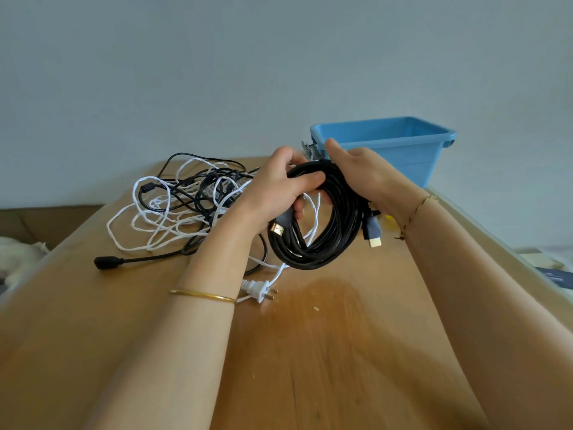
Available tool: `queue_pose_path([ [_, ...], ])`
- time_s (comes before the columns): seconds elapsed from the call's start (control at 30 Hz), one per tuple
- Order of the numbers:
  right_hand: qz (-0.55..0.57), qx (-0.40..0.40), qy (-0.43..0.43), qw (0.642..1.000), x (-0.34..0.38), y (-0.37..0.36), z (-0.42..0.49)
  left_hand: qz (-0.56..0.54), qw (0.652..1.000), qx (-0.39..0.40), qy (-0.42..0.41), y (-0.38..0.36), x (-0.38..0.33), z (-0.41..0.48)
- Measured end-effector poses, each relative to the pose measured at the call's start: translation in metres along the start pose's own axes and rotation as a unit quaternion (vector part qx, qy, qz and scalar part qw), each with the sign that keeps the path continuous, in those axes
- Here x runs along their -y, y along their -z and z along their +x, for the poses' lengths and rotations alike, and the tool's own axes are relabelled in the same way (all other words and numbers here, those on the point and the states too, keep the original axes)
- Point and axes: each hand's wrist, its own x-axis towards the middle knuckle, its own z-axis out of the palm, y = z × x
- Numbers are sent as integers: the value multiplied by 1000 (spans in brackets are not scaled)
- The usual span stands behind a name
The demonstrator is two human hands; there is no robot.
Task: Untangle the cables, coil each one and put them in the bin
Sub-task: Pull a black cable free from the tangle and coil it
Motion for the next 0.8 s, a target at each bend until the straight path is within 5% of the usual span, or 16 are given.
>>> queue_pose_path([
  [0.1, 5, 22, 15, 1000, 3, 11, -12, -91, 994, -1, 66, -11, -4, -5],
  [0.23, -181, 90, 71, 977, 1, 25, -27, -197, 960, 53, 193, -31, -8, -18],
  [0.4, -206, 229, 2, 951, -21, 37, -44, -195, 926, 149, 286, -46, -1, -46],
  [0.47, -212, 258, -17, 943, -32, 36, -49, -109, 944, 149, 272, -44, 2, -51],
  [0.57, -292, 245, -1, 924, -44, 27, -53, 165, 975, 48, 142, -26, 5, -52],
  [0.67, -373, 229, 22, 899, -47, 20, -48, 334, 939, -72, 28, 7, 6, -54],
  [0.8, -467, 160, 33, 869, -31, 7, -41, 419, 896, -144, 19, 45, 8, -57],
])
